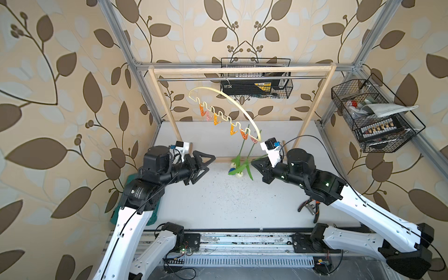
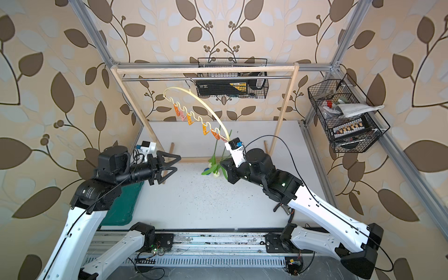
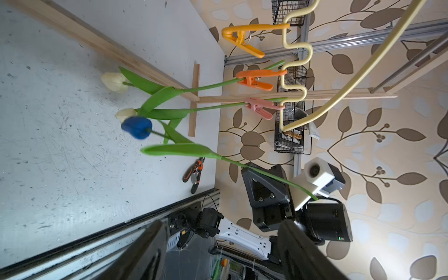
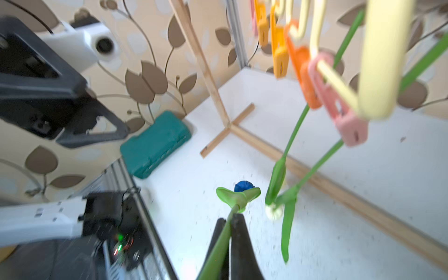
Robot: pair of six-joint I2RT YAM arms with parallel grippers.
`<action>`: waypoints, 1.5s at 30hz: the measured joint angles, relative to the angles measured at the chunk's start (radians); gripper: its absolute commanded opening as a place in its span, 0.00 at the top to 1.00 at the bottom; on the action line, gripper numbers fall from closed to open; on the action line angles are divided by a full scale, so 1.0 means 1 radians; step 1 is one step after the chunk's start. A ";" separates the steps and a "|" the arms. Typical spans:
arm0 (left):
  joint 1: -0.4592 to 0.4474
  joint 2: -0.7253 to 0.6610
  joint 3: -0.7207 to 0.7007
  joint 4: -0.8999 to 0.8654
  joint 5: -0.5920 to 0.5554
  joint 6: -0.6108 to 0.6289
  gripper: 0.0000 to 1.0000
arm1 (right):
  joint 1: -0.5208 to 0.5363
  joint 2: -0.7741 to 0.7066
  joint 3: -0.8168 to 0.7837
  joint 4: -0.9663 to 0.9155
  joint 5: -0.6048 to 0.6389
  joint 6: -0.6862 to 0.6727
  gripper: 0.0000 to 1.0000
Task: Dry the flowers on a clothes hanger
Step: Pick up the flower at the center of the board.
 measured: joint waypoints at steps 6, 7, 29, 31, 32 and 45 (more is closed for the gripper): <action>-0.005 -0.075 -0.119 0.113 0.063 0.181 0.22 | -0.095 -0.015 0.000 -0.135 -0.385 0.016 1.00; -0.011 -0.063 -0.129 0.124 0.067 0.202 0.25 | -0.098 -0.013 -0.001 -0.133 -0.437 0.024 1.00; -0.402 0.203 -0.182 0.268 0.044 0.384 0.64 | -0.122 0.160 -0.007 0.085 -0.682 0.207 1.00; -0.402 0.201 -0.179 0.268 0.034 0.385 0.64 | -0.126 0.161 0.002 0.098 -0.679 0.213 1.00; -0.402 0.200 -0.179 0.268 0.031 0.385 0.64 | -0.127 0.161 0.004 0.107 -0.678 0.217 1.00; -0.408 0.199 -0.161 0.272 0.027 0.397 0.90 | -0.130 0.162 -0.002 0.210 -0.638 0.311 0.96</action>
